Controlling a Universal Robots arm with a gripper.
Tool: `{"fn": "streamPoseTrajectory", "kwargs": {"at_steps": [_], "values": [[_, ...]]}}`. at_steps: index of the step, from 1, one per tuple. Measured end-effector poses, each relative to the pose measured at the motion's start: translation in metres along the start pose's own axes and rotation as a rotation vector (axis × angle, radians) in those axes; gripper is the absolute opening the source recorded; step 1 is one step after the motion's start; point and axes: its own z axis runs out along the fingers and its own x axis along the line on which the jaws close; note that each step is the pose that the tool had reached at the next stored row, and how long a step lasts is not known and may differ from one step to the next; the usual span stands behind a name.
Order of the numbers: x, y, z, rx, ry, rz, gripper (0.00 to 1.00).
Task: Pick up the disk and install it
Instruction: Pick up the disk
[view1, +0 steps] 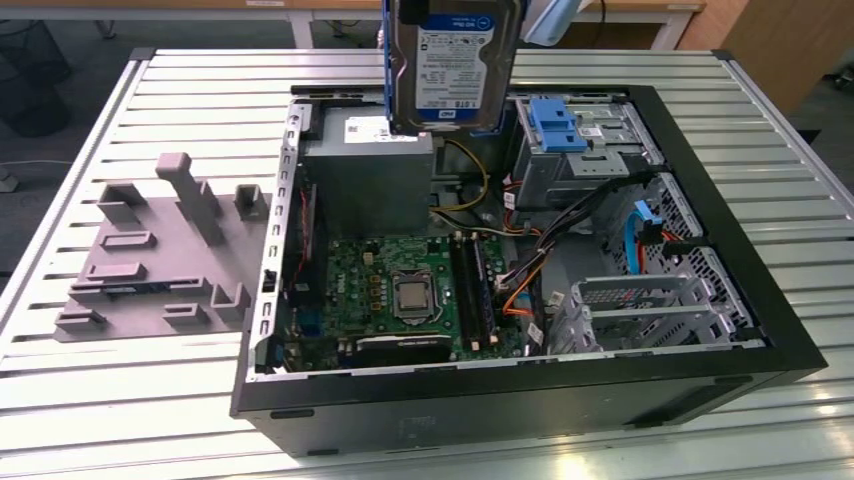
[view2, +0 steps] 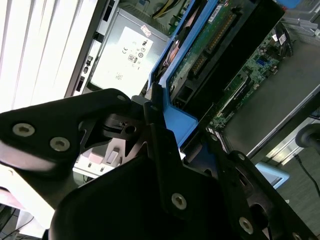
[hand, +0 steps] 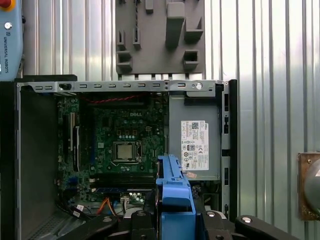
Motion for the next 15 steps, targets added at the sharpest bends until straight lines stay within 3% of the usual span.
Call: {"fn": "streamPoseTrajectory", "kwargs": {"at_steps": [15], "values": [[0.0034, -0.0001, 0.0000, 0.0001, 0.0004, 0.000, 0.36]]}}
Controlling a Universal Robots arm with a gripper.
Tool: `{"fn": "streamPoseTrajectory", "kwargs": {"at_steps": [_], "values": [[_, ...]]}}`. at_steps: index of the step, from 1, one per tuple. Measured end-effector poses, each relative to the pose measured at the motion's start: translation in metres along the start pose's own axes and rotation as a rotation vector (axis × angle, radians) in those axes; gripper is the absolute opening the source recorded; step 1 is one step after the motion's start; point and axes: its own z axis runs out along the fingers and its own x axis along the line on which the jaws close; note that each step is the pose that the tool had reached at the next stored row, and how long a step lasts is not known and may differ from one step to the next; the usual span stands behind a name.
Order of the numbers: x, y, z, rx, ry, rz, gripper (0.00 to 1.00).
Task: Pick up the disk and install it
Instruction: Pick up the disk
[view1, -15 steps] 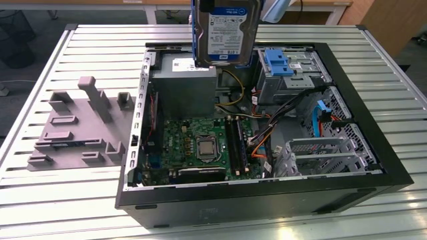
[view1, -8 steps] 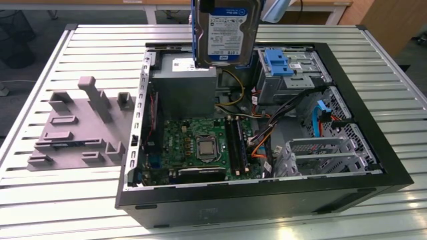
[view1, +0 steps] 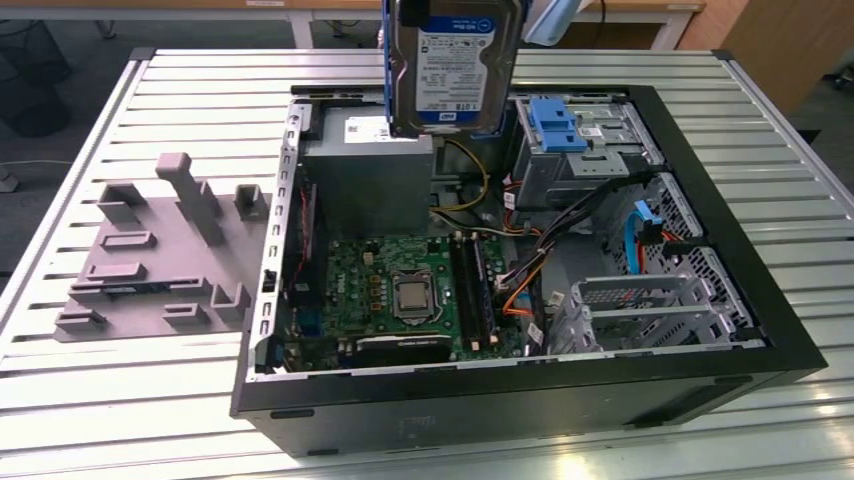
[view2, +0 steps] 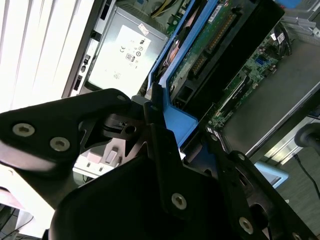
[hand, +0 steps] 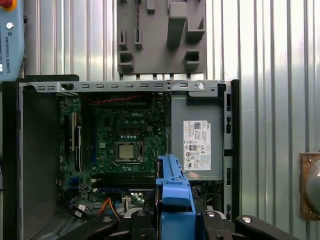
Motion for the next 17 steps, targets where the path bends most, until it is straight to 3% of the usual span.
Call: {"fn": "streamPoseTrajectory", "kwargs": {"at_steps": [17], "values": [[0.0060, -0.0002, 0.0000, -0.0001, 0.0006, 0.001, 0.36]]}}
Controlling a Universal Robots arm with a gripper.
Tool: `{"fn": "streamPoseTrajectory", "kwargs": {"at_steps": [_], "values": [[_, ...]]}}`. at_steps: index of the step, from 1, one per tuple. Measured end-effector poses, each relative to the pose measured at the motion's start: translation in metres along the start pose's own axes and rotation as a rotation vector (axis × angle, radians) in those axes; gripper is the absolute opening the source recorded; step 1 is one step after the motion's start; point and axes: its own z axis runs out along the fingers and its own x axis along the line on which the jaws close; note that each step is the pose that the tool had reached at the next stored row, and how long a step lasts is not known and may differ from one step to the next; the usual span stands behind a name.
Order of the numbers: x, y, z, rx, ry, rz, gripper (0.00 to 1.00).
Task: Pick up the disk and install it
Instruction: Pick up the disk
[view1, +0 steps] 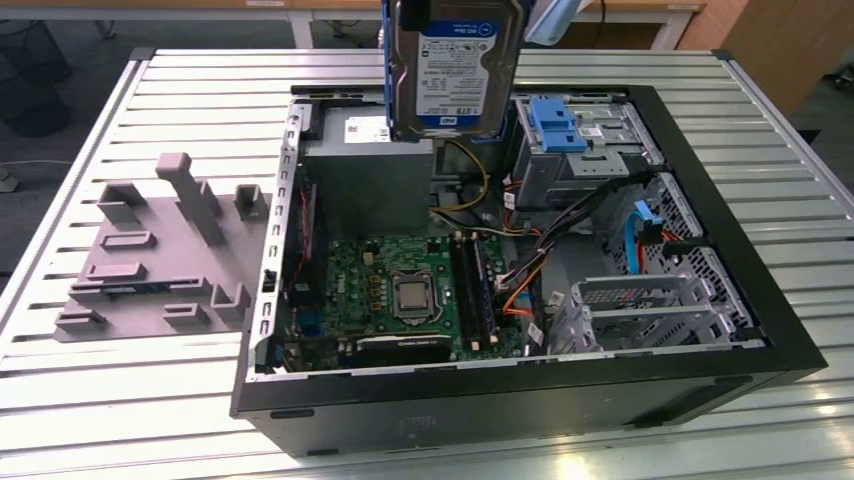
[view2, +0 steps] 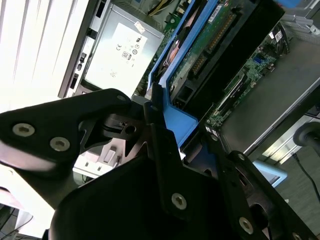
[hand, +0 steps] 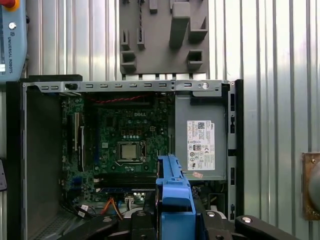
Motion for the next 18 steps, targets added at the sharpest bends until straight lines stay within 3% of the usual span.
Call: {"fn": "streamPoseTrajectory", "kwargs": {"at_steps": [18], "values": [[0.0061, -0.0002, 0.0001, 0.0000, 0.0009, 0.000, 0.36]]}}
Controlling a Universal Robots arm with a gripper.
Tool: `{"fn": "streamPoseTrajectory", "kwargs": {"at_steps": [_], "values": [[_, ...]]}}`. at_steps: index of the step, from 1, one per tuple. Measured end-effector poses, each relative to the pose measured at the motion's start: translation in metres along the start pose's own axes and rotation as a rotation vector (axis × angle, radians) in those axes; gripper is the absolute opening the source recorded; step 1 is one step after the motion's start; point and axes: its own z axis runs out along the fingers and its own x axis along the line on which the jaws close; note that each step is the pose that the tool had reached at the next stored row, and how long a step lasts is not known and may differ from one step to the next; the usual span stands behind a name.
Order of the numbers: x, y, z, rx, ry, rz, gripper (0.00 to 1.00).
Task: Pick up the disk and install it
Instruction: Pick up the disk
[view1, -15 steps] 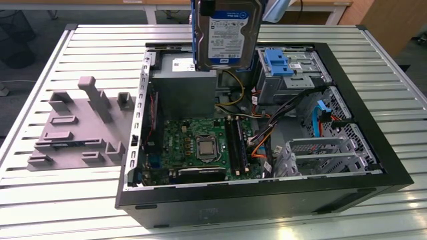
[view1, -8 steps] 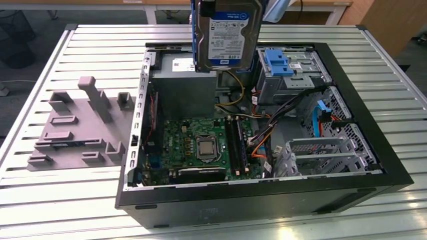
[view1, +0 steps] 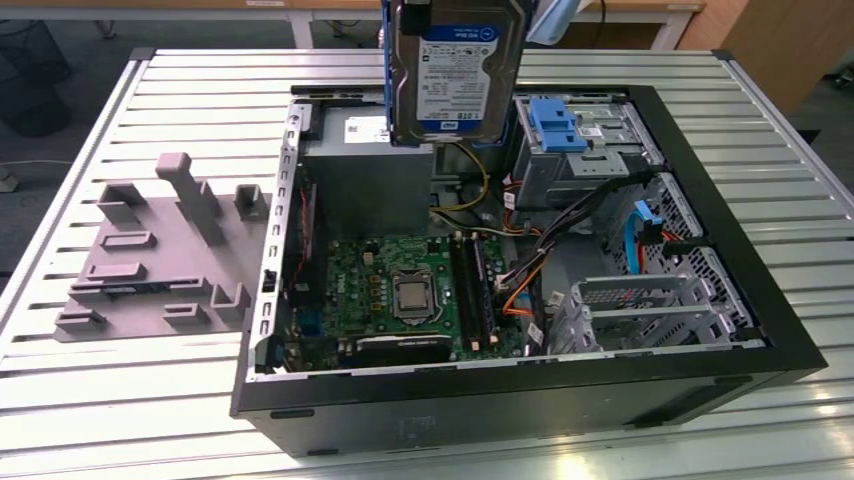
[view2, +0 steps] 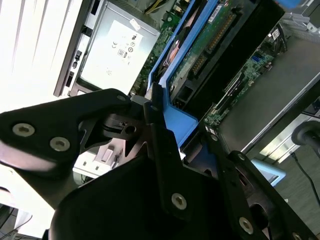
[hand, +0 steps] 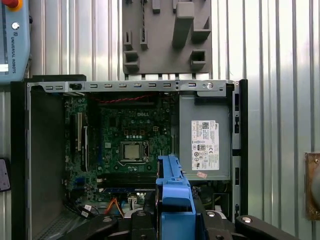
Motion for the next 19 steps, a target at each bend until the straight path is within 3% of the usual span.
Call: {"fn": "streamPoseTrajectory", "kwargs": {"at_steps": [19], "values": [[0.0063, -0.0002, 0.0001, 0.0000, 0.0001, 0.000, 0.36]]}}
